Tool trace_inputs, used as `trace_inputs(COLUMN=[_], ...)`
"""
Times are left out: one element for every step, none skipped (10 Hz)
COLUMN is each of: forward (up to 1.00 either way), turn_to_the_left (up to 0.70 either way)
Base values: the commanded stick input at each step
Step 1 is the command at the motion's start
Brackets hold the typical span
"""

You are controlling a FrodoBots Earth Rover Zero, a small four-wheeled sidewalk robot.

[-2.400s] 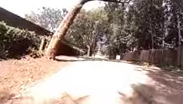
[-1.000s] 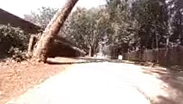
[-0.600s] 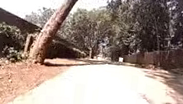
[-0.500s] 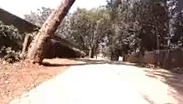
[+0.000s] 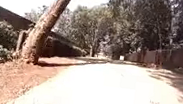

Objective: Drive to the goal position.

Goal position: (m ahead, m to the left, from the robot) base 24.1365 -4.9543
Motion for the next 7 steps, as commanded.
trace_inputs(forward=[0.7, 0.7, 0.7, 0.7, 0.7, 0.7, 0.7], turn_to_the_left=[0.0, 0.0, 0.0, 0.0, 0.0, 0.0, 0.0])
